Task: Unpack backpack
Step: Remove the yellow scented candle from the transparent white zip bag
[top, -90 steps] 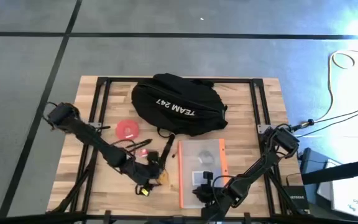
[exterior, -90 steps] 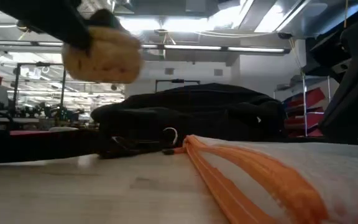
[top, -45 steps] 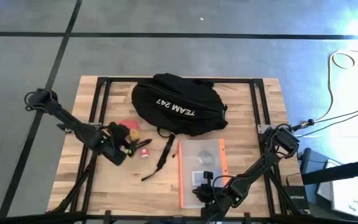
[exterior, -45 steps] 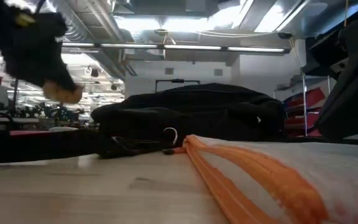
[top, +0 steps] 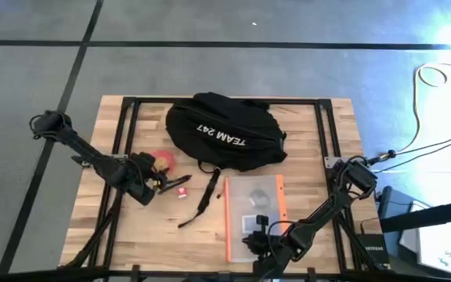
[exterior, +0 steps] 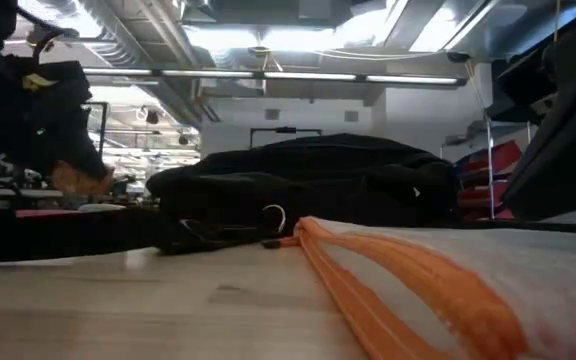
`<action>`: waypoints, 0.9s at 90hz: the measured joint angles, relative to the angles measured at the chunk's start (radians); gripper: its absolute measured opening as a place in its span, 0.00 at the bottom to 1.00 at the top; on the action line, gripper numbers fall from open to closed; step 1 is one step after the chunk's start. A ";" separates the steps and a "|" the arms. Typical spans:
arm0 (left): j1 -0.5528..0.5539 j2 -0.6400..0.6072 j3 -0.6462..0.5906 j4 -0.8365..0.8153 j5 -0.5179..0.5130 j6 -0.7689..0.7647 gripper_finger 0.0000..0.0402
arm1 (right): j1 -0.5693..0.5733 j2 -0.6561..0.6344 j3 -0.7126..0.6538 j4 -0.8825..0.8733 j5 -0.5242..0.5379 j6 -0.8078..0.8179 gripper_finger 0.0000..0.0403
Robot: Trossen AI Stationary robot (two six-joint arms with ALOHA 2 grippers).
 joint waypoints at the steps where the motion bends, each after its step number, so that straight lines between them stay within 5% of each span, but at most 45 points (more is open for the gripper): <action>1: 0.003 0.000 0.000 -0.010 0.000 -0.007 0.78 | 0.000 0.000 0.000 0.000 0.000 0.000 0.00; 81: 0.027 0.002 -0.006 -0.070 -0.026 -0.045 0.78 | 0.000 0.000 0.000 -0.001 0.008 0.000 0.00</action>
